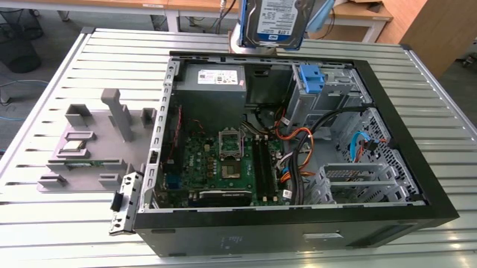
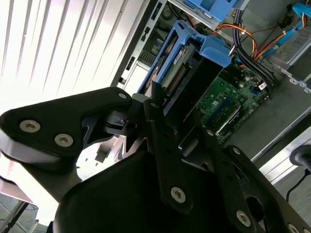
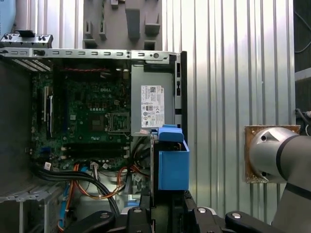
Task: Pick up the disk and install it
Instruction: 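Pick up the disk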
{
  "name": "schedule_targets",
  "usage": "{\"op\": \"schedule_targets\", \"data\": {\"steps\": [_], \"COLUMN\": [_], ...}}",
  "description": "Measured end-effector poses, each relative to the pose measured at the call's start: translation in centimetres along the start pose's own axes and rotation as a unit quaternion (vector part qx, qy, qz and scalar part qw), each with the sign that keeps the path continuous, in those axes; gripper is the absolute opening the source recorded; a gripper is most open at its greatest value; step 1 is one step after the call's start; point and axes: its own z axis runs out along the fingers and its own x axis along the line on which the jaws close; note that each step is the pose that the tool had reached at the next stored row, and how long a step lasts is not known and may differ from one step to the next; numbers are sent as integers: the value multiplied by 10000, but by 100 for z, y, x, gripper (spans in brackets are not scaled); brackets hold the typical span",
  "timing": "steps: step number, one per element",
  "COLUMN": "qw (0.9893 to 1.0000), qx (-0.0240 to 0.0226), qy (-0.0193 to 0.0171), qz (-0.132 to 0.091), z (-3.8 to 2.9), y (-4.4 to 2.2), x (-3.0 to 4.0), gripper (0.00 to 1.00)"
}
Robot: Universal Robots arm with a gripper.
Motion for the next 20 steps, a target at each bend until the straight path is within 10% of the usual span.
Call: {"op": "schedule_targets", "data": {"steps": [20], "qw": [10000], "qx": [6], "qy": [0], "qz": [0], "z": [85], "y": [-9], "x": [274], "gripper": [35]}}
